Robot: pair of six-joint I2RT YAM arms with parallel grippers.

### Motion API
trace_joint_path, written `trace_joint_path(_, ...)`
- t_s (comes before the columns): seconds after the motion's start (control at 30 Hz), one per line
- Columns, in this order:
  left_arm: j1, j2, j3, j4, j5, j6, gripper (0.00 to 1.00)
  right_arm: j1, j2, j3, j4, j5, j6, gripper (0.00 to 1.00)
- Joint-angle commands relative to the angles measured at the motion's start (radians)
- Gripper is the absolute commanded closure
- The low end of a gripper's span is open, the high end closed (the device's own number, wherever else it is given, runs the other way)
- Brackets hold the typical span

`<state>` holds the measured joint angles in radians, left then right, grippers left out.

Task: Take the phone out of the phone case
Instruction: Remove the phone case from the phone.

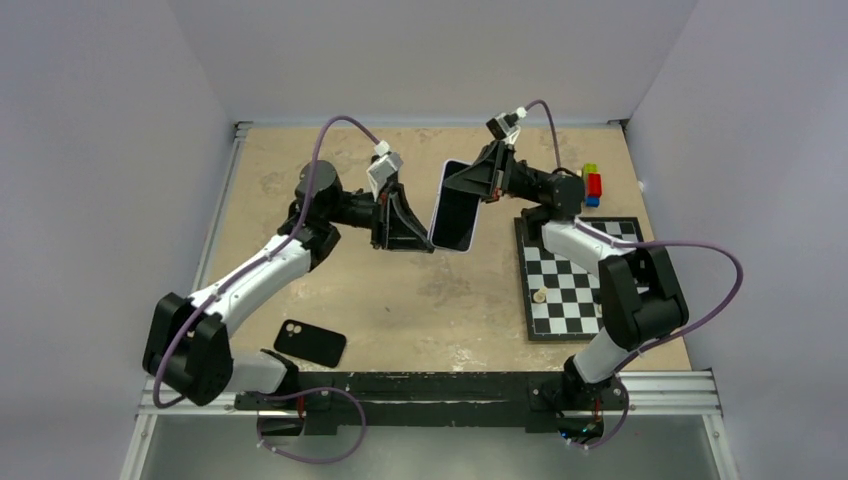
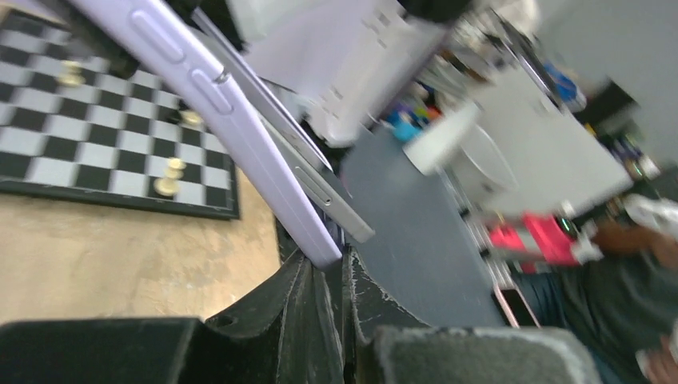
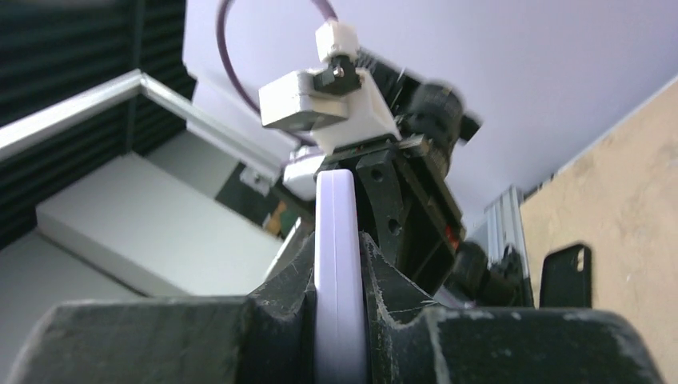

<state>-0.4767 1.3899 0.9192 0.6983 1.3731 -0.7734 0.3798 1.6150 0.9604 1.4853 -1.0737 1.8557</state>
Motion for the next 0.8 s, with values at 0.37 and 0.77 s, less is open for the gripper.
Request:
trace_joint_path(0.37,0.012,-0.282,-0.021,-0.639,-1.024,0.155,0.53,0.027,-0.113,0.069,-0.221,0.228,-0.292,1.0)
trace_joint_path(0.77,-0.047,-0.352,-0.317,0.068,-0.884,-0.109,0.02,-0.008,-0.156,0.011,-0.432,0.592,-0.414,1.0)
